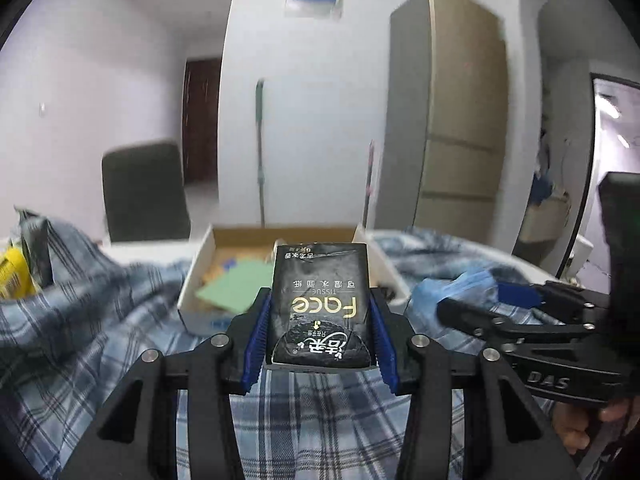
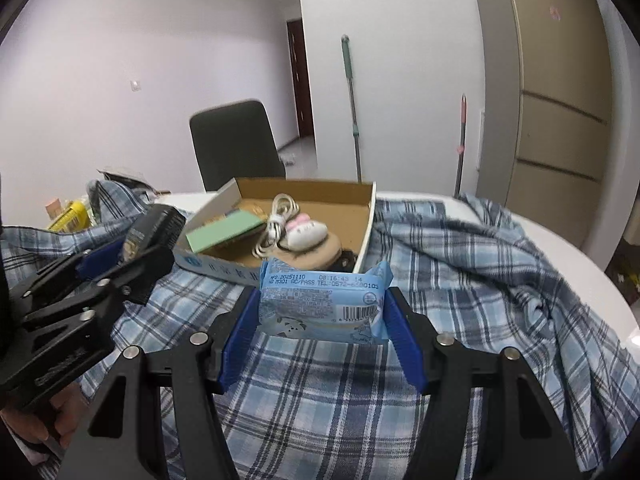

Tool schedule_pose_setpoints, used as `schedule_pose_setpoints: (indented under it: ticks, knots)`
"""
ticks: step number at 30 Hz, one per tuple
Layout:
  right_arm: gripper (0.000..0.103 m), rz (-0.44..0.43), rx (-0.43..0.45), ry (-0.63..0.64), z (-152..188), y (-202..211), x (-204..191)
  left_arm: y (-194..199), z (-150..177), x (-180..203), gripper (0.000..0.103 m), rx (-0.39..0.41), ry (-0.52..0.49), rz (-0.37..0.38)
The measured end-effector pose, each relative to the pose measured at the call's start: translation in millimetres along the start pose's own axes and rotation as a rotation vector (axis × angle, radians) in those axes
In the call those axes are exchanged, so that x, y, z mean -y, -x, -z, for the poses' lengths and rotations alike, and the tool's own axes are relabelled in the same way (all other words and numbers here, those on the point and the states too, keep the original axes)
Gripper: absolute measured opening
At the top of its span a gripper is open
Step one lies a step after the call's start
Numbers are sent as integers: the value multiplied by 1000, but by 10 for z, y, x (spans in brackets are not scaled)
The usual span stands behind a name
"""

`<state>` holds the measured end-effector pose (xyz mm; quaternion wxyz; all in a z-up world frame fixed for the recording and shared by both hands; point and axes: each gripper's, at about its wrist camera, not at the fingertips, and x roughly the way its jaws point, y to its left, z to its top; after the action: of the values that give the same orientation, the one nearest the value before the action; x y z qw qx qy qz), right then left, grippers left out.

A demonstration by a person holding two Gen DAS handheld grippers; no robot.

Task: Organize soft objects
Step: 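Lift the tissue pack and blue packet over the cardboard box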

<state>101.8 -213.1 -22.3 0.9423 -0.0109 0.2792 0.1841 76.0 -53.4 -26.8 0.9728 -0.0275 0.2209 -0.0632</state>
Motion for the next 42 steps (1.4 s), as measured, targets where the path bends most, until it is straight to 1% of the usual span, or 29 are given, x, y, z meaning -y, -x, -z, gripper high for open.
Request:
schedule_pose_setpoints:
  ticks: [2, 5, 14, 16, 19, 22, 24, 26, 29, 32, 33, 34, 35, 36, 39, 42]
  knots:
    - [62, 0, 41, 10, -8, 71, -26, 115, -5, 33, 49, 64, -13, 11]
    - [62, 4, 95, 18, -19, 163, -49, 205, -11, 78, 49, 117, -30, 13]
    - [62, 7, 171, 31, -33, 298, -85, 428, -3, 126, 49, 201, -49, 15]
    - [62, 19, 210, 34, -58, 374, -82, 497, -22, 146, 49, 212, -60, -12]
    - [62, 31, 268, 51, -156, 539, -120, 691, -104, 210, 49, 249, -100, -20]
    - [62, 31, 332, 78, -329, 732, -198, 917, -277, 202, 49, 301, -128, -27]
    - [62, 27, 371, 87, -475, 836, -241, 1034, -460, 171, 49, 327, -129, -42]
    - [62, 26, 410, 92, -667, 928, -301, 1115, -660, 143, 49, 343, -137, -38]
    - [62, 25, 452, 85, -953, 1001, -385, 1117, -924, 115, 49, 345, -148, -39]
    - [62, 42, 486, 77, -1189, 970, -443, 1077, -1127, 19, 49, 361, -115, -23]
    - [62, 52, 492, 73, -1265, 926, -454, 1063, -1173, -15, 49, 367, -115, -19]
    - [62, 56, 489, 68, -1323, 875, -457, 1045, -1209, -47, 49, 380, -111, -31]
    - [62, 51, 481, 57, -1383, 805, -451, 1012, -1247, -79, 49, 393, -112, -50]
    - [62, 44, 469, 51, -1428, 744, -445, 964, -1277, -103, 49, 390, -117, -50]
    - [62, 51, 430, 49, -1520, 480, -442, 755, -1348, -180, 49, 358, -118, -54]
    - [62, 65, 380, 43, -1527, 186, -411, 482, -1363, -270, 49, 309, -99, -65]
